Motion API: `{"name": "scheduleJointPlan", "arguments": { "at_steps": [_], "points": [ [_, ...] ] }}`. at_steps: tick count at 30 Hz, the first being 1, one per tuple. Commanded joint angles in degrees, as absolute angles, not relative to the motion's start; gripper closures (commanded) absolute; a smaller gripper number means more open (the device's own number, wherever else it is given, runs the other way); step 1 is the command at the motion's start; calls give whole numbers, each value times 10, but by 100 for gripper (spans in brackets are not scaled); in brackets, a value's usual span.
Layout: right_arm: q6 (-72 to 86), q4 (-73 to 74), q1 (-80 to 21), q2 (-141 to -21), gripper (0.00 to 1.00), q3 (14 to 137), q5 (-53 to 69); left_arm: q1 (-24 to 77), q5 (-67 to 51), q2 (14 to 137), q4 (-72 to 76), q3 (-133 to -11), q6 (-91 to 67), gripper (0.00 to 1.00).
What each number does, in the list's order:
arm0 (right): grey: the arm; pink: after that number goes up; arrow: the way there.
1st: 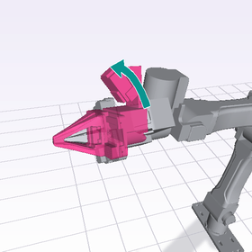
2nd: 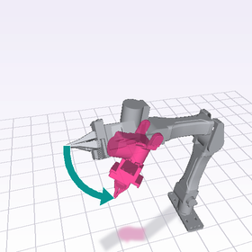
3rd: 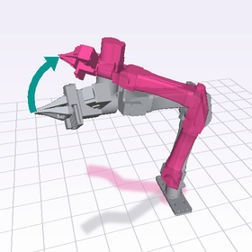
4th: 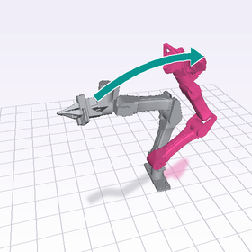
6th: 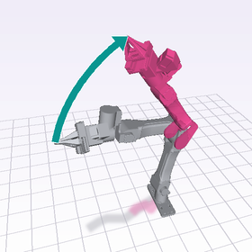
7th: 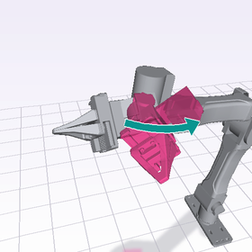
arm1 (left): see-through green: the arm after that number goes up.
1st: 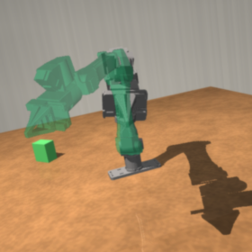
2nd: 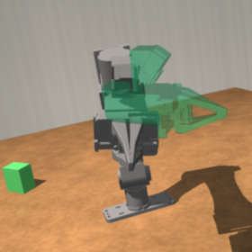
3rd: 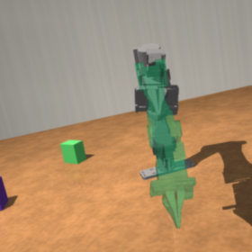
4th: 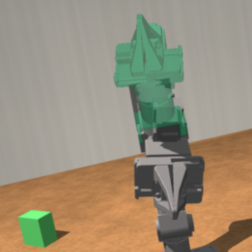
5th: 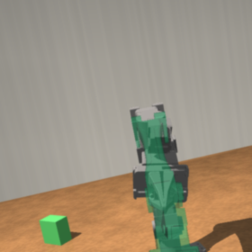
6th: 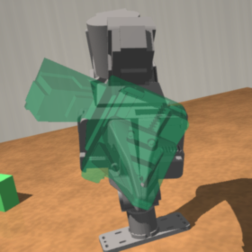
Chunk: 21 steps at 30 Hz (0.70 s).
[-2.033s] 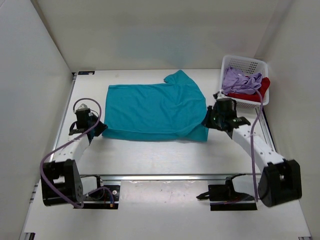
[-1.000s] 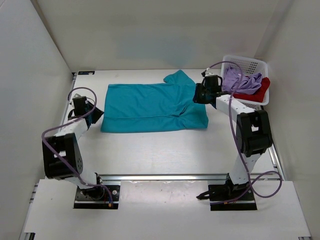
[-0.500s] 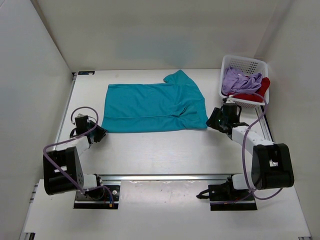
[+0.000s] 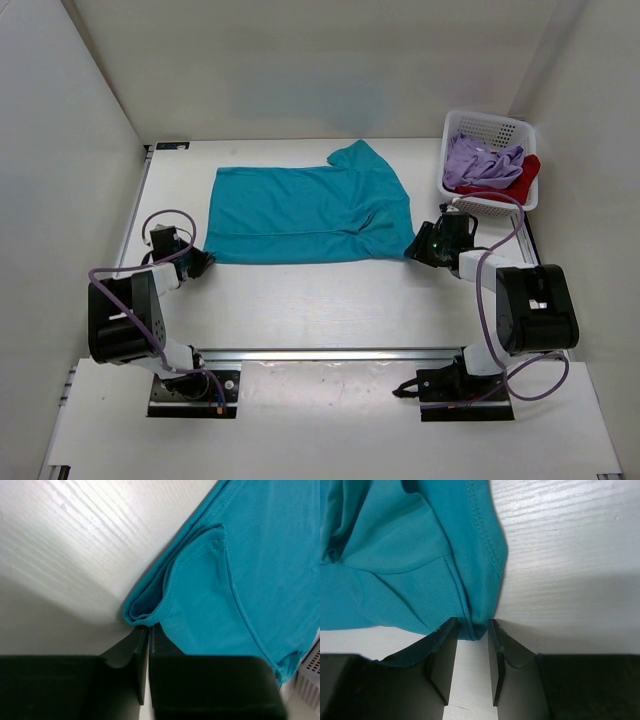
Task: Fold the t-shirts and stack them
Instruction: Fold the flattened tshirt in 1/3 of the way
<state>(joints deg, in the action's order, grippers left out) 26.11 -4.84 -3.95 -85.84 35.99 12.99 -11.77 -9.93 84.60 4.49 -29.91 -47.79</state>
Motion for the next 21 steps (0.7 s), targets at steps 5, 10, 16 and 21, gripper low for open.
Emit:
{"name": "scheduleJointPlan", "arguments": {
  "at_steps": [5, 10, 16, 21],
  "points": [
    [270, -89, -33, -882, 87, 379, 143, -115, -87, 880, 30, -336, -464, 100],
    [270, -87, -37, -870, 100, 379, 129, -120, -85, 880, 21, -351, -452, 100],
    [267, -63, -20, -834, 100, 374, 104, -124, -69, 867, 0, -363, -430, 100],
    [266, -36, -18, -799, 100, 352, 98, -127, -44, 844, -39, -367, -410, 100]
  ]
}}
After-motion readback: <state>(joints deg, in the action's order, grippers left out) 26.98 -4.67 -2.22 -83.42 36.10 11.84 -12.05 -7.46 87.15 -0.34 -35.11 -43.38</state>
